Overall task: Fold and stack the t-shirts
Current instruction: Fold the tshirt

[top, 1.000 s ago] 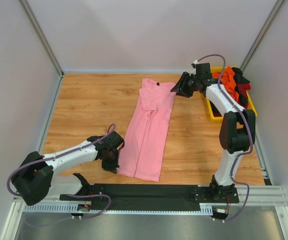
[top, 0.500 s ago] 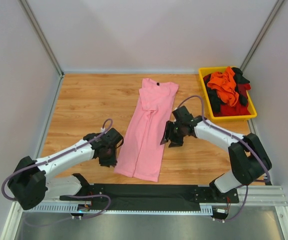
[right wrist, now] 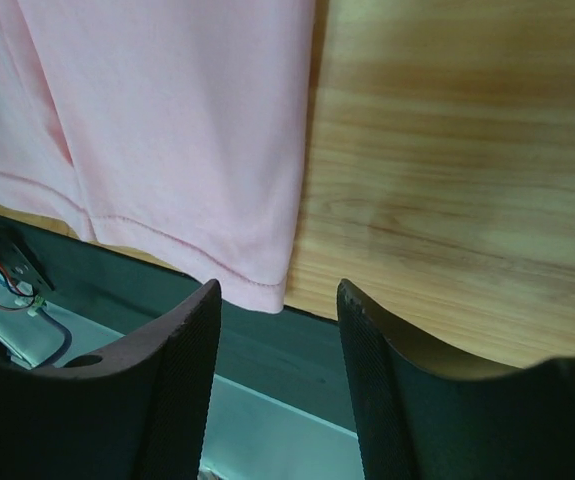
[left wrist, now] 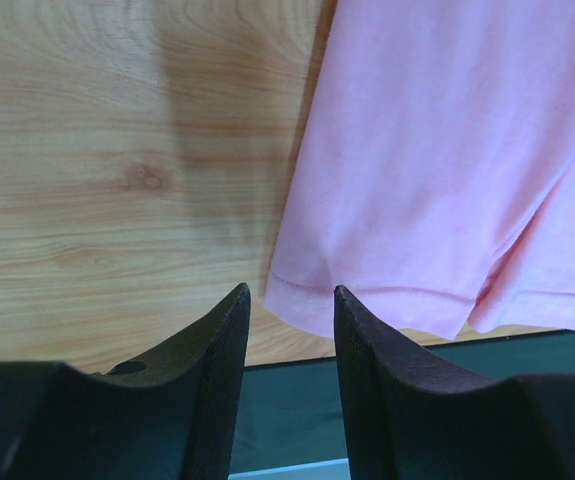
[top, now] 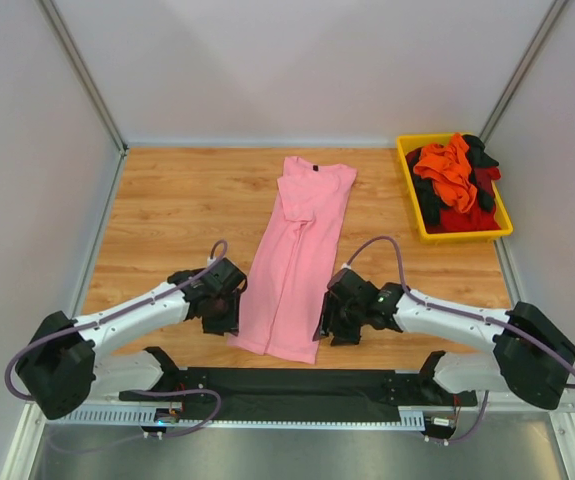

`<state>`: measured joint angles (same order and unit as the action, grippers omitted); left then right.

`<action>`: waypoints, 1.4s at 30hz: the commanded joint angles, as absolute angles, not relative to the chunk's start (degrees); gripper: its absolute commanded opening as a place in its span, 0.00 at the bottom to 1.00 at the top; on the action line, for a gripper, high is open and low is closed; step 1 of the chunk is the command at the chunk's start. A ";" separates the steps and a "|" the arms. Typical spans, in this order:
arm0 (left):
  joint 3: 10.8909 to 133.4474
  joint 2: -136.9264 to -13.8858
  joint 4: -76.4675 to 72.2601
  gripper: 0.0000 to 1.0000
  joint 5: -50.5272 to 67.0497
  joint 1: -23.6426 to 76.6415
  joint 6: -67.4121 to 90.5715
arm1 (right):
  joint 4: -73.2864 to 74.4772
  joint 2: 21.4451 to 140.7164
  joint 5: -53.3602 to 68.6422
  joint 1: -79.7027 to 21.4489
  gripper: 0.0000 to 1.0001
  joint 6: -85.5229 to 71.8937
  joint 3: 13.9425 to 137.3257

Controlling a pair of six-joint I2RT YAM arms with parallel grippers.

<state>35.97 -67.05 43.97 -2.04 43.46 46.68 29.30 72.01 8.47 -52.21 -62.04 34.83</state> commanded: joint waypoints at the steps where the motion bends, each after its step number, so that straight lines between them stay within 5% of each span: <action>1: 35.33 -67.23 41.57 0.47 -2.46 43.33 45.53 | 25.49 72.07 5.28 -55.79 0.51 -68.37 34.37; 12: 37.44 -67.33 46.67 0.40 -8.62 43.33 45.70 | 29.79 77.08 2.64 -63.80 0.42 -72.42 36.65; 21: 34.19 -64.95 37.52 0.42 2.90 43.33 45.88 | 27.15 82.35 1.23 -66.53 0.35 -75.14 36.39; 30: 32.52 -68.82 40.43 0.40 0.09 43.33 46.50 | 31.02 80.77 -2.90 -67.41 0.13 -76.20 35.95; 42: 31.73 -69.35 38.32 0.40 3.69 43.33 45.88 | 32.78 80.68 -4.75 -67.50 0.00 -74.97 36.39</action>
<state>32.64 -69.43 39.31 1.89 43.40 45.95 28.75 80.36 0.64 -67.37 -75.42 36.60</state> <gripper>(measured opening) 0.403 0.013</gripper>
